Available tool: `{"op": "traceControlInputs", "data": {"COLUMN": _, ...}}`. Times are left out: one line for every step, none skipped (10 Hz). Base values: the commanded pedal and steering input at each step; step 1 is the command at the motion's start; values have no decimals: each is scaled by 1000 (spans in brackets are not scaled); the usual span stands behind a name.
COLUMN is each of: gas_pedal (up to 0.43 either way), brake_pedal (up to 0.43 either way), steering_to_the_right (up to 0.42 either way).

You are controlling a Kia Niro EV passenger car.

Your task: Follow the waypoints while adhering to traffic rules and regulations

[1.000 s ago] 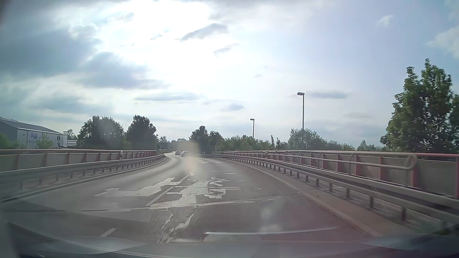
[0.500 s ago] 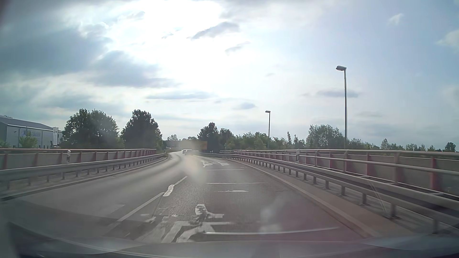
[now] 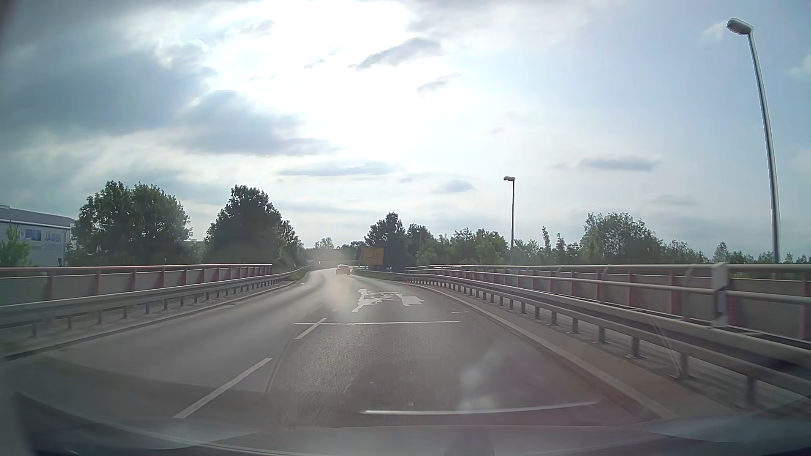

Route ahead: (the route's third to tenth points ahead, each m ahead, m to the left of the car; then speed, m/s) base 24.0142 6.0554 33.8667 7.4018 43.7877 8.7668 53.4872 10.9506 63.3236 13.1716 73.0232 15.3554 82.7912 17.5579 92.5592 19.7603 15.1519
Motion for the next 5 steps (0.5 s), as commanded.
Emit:
{"op": "traceControlInputs", "data": {"gas_pedal": 169, "brake_pedal": 0, "steering_to_the_right": -27}}
{"op": "traceControlInputs", "data": {"gas_pedal": 169, "brake_pedal": 0, "steering_to_the_right": -27}}
{"op": "traceControlInputs", "data": {"gas_pedal": 169, "brake_pedal": 0, "steering_to_the_right": -27}}
{"op": "traceControlInputs", "data": {"gas_pedal": 169, "brake_pedal": 0, "steering_to_the_right": -27}}
{"op": "traceControlInputs", "data": {"gas_pedal": 169, "brake_pedal": 0, "steering_to_the_right": -27}}
